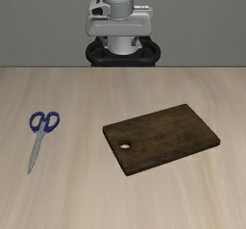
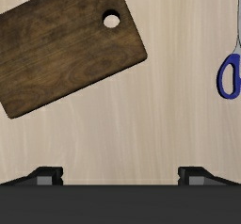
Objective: Pick up the scissors and place it on the cutting board
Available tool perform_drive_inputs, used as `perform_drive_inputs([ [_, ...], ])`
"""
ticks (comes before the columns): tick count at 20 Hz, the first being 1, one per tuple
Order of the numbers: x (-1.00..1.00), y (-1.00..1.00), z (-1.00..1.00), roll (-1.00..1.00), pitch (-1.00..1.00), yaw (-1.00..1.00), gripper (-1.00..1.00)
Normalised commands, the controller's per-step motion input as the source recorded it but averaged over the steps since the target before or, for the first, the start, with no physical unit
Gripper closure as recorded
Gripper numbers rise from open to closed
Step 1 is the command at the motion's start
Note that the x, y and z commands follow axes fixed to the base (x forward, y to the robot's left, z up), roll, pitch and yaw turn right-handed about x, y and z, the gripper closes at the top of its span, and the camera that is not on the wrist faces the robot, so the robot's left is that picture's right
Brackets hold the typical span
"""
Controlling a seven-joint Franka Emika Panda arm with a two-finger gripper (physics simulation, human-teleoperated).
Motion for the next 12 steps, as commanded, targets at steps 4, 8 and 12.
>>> perform_drive_inputs([
  [4, 0.0, -1.0, 0.0, 0.0, 0.0, 0.0, -1.0],
  [8, 0.0, -1.0, 0.0, 0.0, 0.0, 0.0, -1.0],
  [12, 0.0, -1.0, 0.0, 0.0, 0.0, 0.0, -1.0],
])
